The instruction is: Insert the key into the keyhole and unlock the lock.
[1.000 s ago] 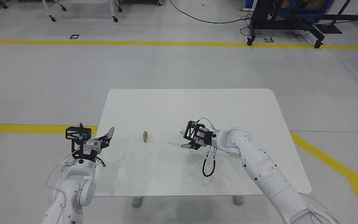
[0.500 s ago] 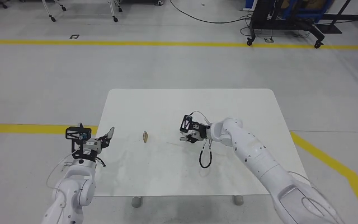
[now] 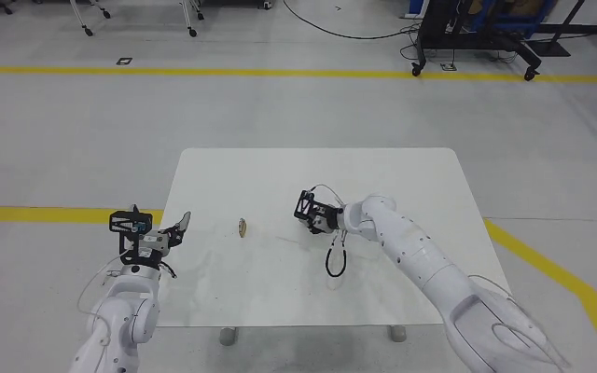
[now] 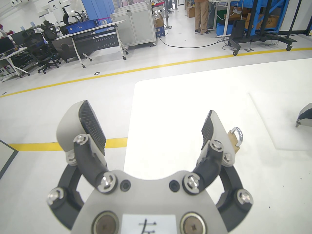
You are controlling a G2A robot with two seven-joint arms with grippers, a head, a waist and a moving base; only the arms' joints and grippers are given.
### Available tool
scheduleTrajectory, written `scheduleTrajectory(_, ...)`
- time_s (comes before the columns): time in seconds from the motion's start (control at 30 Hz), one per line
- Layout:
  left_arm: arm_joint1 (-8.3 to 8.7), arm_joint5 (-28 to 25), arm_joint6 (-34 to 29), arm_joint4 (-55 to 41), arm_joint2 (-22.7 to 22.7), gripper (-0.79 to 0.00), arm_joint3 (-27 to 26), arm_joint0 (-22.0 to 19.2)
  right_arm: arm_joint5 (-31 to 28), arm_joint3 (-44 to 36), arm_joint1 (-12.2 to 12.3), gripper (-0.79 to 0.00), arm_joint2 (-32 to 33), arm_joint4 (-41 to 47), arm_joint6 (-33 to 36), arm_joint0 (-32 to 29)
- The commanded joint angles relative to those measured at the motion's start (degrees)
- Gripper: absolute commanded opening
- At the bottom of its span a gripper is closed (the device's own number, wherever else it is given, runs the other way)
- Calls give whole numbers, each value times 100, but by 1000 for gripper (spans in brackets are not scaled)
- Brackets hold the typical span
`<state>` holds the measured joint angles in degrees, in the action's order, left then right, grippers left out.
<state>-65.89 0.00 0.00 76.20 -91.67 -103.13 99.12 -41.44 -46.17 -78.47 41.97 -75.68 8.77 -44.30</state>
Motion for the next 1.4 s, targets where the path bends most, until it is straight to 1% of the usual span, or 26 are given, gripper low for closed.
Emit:
scheduleTrajectory(0.0, 0, 0, 0, 0, 0, 0, 0, 0, 76, -78, 46, -785, 58, -131, -260, -60)
scheduleTrajectory(0.13, 0, 0, 0, 0, 0, 0, 0, 0, 248, -393, 220, -785, 245, -544, -1034, -415)
scheduleTrajectory(0.3, 0, 0, 0, 0, 0, 0, 0, 0, 459, -873, 519, -785, 605, -1191, -2209, -985)
scheduleTrajectory(0.37, 0, 0, 0, 0, 0, 0, 0, 0, 461, -1088, 642, -785, 766, -1453, -2630, -1188)
scheduleTrajectory(0.77, 0, 0, 0, 0, 0, 0, 0, 0, 461, -1088, 642, -785, 766, -1453, -2630, -1188)
scheduleTrajectory(0.87, -4, -367, -89, 22, 196, 0, -297, -133, 461, -1088, 642, -785, 766, -1453, -2630, -1188)
scheduleTrajectory(0.93, -5, -778, -354, 162, 501, 0, -412, -418, 461, -1088, 642, -785, 766, -1453, -2630, -1188)
scheduleTrajectory(1.0, -17, -1243, -661, 285, 893, 0, -385, -875, 461, -1088, 642, -785, 766, -1453, -2630, -1188)
scheduleTrajectory(1.07, -45, -1753, -1044, 227, 1305, 0, -124, -1457, 461, -1088, 642, -785, 766, -1453, -2630, -1188)
scheduleTrajectory(1.17, -123, -2318, -1625, 38, 1892, 0, 486, -2441, 461, -1088, 642, -785, 766, -1453, -2630, -1188)
scheduleTrajectory(1.27, -231, -2506, -2162, 2, 2460, 0, 1097, -3272, 461, -1088, 642, -785, 766, -1453, -2630, -1188)
scheduleTrajectory(1.37, -343, -2519, -2502, 196, 2982, 0, 1595, -3857, 461, -1088, 642, -785, 766, -1453, -2630, -1188)
